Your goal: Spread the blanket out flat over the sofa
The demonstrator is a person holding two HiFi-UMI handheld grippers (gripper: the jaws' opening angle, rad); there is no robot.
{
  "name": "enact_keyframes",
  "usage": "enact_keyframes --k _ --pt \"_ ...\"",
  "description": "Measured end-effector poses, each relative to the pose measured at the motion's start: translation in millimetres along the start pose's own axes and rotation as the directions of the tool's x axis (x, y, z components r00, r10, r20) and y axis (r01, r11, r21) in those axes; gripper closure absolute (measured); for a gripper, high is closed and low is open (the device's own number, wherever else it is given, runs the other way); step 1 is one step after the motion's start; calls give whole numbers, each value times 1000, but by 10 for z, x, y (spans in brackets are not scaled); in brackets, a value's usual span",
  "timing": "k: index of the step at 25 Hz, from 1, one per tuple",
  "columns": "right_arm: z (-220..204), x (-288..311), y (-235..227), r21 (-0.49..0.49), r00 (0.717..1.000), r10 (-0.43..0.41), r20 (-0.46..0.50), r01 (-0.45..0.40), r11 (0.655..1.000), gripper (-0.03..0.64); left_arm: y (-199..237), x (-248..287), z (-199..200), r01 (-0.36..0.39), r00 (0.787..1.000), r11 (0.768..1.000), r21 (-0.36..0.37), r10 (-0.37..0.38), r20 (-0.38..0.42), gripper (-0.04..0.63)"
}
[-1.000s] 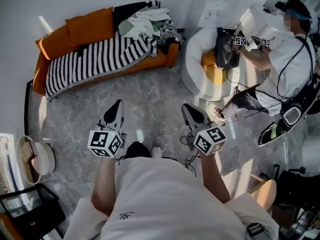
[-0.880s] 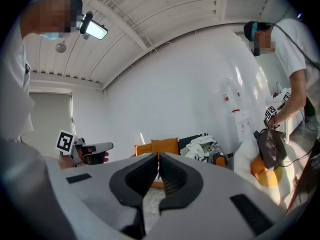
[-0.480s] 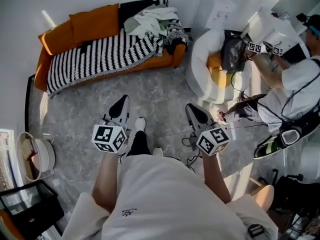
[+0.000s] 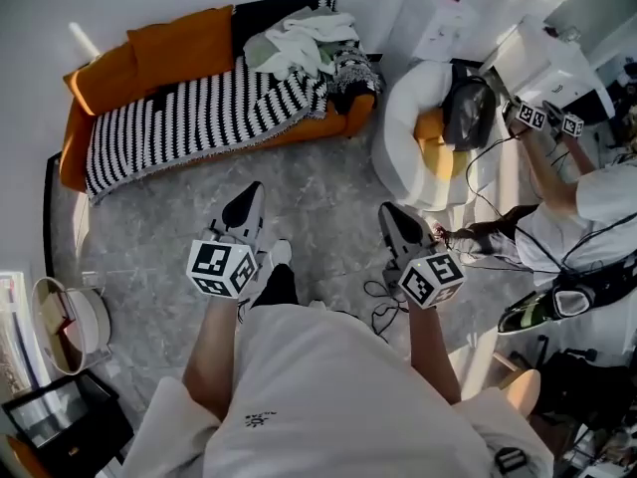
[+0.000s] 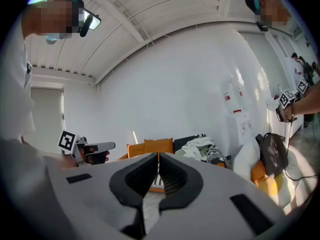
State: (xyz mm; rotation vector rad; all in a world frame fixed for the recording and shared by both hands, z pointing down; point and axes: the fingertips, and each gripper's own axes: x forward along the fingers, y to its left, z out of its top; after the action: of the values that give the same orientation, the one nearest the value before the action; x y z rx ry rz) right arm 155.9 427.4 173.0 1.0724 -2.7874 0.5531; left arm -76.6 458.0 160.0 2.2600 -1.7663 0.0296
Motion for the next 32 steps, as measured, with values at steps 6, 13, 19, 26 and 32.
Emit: enact_keyframes --k 6,13,19,26,32 --pt "160 464 -58 9 999 -40 0 40 999 592 475 316 129 32 999 999 -16 -32 -3 578" --pt "273 928 -95 -13 996 -88 -23 88 996 592 967 650 276 67 998 998 -5 -67 -8 578" --pt "367 1431 -54 -37 992 -124 -12 124 992 592 1310 903 319 90 996 996 -2 -90 -26 578" --pt "518 1900 -99 -40 990 -135 31 137 990 592 1513 1206 445 138 990 990 17 -138 -8 578" --pt "600 2161 -147 -52 988 -147 52 150 987 594 1730 1390 484 130 991 991 27 -130 7 578"
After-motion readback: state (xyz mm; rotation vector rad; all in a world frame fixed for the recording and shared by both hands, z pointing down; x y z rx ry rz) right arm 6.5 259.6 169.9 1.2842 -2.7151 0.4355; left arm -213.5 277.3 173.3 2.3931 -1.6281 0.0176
